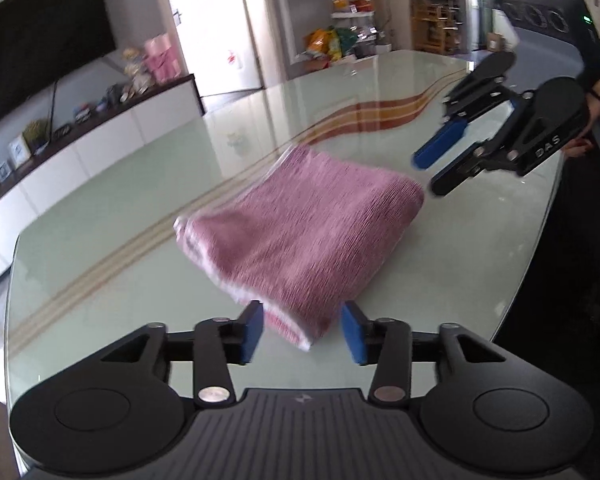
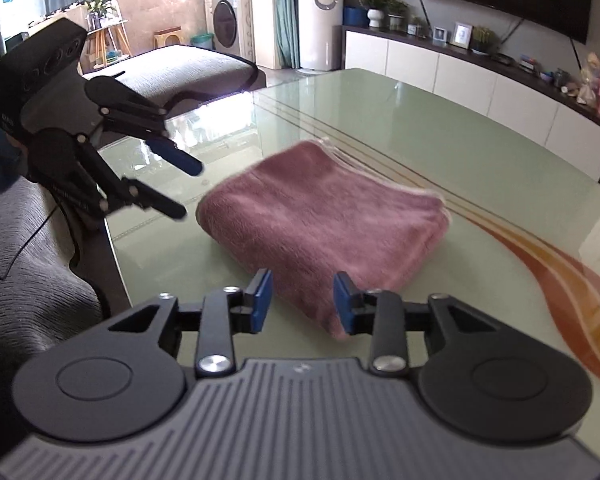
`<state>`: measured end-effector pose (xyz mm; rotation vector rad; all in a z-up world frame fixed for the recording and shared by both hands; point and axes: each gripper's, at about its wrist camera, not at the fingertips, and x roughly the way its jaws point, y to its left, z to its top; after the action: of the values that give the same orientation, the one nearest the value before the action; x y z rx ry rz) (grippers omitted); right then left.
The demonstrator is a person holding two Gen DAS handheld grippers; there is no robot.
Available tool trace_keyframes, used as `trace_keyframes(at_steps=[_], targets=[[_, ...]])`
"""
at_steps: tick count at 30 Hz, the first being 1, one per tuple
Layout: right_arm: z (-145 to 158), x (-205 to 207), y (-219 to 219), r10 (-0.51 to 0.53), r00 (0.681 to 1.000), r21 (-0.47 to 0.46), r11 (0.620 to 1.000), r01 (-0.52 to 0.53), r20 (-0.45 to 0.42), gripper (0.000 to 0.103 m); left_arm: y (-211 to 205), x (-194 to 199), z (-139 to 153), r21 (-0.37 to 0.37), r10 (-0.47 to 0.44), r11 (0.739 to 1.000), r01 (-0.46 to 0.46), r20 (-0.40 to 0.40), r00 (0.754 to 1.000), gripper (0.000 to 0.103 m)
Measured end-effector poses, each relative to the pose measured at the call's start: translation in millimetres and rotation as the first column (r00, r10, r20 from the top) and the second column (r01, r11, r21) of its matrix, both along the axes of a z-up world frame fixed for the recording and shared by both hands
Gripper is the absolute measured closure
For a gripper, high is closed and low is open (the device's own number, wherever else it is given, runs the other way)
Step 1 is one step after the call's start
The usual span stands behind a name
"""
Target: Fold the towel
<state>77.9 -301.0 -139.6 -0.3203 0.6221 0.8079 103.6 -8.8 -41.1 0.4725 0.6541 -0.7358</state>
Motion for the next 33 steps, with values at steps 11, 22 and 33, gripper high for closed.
trace_keyframes(at_steps=[11,22,33], targets=[[-0.3,23.7,23.6,0.127,0.992,-0.074,0.989,-0.127,-0.009,0.016,-28.7,19.9,-20.1,0.062,-0.154,0.987,0.151,0.031,0.988,0.049],[-21.7,43.6,36.9,0.312,0.949,-0.184,0.931,-0.316,-0.056,0.0,-25.5,44.3,-35.3,0.059,-0.233,0.971,0.234,-0.028,0.972,0.045],[-45.6,56.3,33.2,0.432,0.898,-0.277,0.856,-0.437,-0.081,0.0,-12.4,37.6,-54.2,0.111,-0.384,0.919,0.378,0.034,0.923,0.042]])
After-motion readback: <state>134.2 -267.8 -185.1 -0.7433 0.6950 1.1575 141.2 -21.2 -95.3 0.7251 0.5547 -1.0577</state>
